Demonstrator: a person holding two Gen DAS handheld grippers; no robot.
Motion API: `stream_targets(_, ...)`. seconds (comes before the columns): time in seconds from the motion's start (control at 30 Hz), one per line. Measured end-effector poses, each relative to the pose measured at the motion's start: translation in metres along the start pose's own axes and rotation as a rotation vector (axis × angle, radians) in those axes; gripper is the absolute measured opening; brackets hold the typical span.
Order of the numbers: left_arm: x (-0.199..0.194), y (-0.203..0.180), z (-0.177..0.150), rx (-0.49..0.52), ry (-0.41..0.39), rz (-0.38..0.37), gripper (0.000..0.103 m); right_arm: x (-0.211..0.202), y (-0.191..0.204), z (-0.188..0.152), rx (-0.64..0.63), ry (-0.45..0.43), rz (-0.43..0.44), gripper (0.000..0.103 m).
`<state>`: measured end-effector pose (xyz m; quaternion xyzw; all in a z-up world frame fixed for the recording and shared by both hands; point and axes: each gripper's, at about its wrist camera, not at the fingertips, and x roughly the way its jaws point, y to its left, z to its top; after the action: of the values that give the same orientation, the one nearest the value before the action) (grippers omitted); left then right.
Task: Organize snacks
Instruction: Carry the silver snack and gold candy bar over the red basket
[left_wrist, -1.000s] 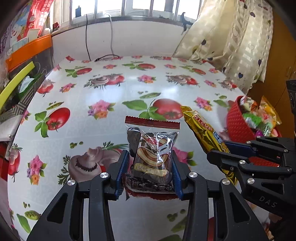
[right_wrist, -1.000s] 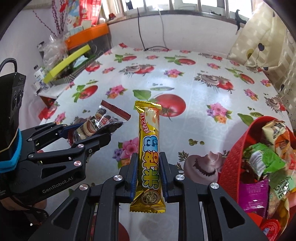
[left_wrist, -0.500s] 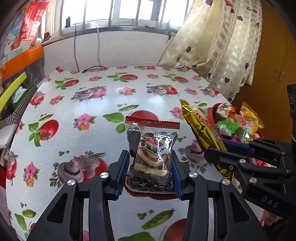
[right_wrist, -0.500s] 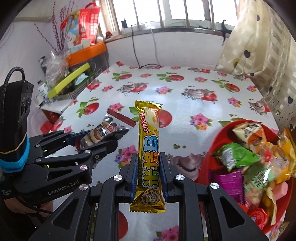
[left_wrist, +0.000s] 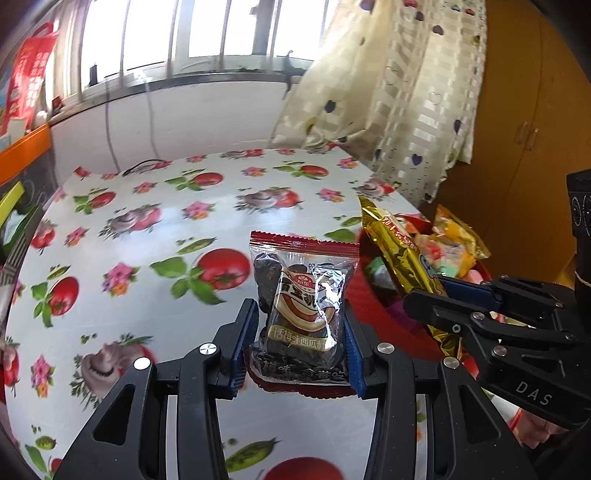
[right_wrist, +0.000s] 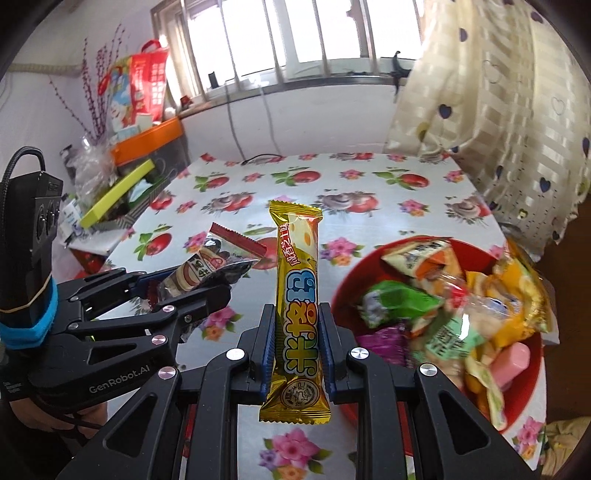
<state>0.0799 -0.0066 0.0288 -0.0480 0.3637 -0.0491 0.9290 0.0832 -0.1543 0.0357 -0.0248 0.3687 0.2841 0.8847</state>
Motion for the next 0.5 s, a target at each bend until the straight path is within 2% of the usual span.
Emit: stream_targets(0.5, 0.02, -0.051, 0.014, 0.076, 0.007, -0.094, 0.044, -0.025, -0.055, -0.009, 0.093, -0.03, -0.09, 0.018)
